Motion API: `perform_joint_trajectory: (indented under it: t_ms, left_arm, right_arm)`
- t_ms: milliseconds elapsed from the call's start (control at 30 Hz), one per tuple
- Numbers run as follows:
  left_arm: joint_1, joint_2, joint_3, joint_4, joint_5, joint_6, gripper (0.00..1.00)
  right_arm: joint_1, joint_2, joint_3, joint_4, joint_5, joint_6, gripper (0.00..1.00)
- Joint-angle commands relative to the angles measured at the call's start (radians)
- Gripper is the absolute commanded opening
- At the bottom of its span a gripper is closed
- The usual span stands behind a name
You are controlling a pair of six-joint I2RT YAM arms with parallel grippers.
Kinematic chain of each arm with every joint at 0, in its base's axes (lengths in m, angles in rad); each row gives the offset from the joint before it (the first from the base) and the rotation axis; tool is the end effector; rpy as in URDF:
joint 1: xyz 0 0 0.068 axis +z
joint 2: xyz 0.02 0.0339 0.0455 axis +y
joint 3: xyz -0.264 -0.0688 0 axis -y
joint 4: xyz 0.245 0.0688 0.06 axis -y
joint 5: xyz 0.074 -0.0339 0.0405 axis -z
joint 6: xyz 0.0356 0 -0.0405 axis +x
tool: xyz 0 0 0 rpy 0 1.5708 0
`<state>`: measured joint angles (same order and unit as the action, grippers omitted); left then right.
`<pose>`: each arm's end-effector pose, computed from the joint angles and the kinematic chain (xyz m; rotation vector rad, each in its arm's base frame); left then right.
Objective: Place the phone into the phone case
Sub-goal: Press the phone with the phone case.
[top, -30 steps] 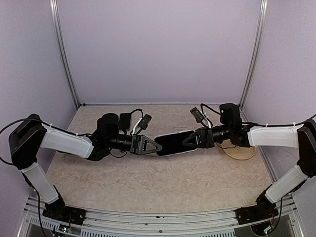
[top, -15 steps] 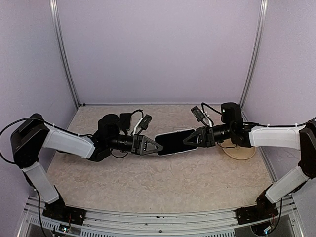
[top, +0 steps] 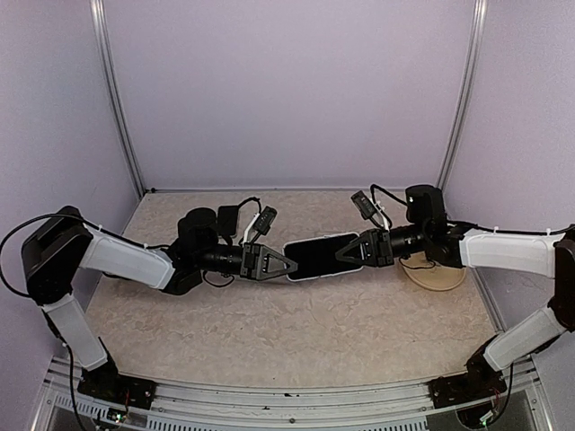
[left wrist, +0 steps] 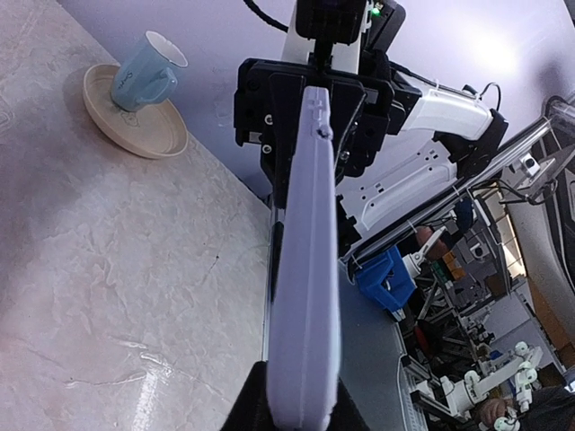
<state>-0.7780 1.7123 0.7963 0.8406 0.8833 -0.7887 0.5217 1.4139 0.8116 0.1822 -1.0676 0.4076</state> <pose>0.2302 -0.2655 0.2098 0.7964 1.8431 -1.8193 0.2427 0.1755 0.2477 -0.8749 1.9431 1.6296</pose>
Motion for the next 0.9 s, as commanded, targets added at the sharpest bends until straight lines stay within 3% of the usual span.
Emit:
perform_joint_trajectory:
  t_ms: [0,100,400,500,733,867]
  left_arm:
    - [-0.022,0.009,-0.003,0.151,0.092,-0.146,0.32]
    - [-0.035,0.025,0.001,0.165,0.097,-0.150,0.42]
    - [-0.071,0.077,0.029,0.190,0.084,-0.156,0.43]
    - [-0.072,0.085,0.027,0.226,0.082,-0.177,0.35]
    - [-0.067,0.092,0.028,0.252,0.076,-0.192,0.02]
    - [-0.057,0.077,0.017,0.257,0.067,-0.181,0.00]
  right_arm:
    - [-0.026,-0.043,-0.022,0.061,0.222,-0.096,0.04]
    - [-0.026,-0.039,-0.034,0.138,0.168,-0.037,0.04]
    - [-0.024,0.002,-0.050,0.309,0.136,0.161,0.04]
    - [-0.025,0.013,-0.058,0.335,0.162,0.216,0.04]
    - [-0.025,0.025,-0.092,0.414,0.192,0.332,0.05]
    - [-0.025,0.057,-0.116,0.475,0.183,0.452,0.05]
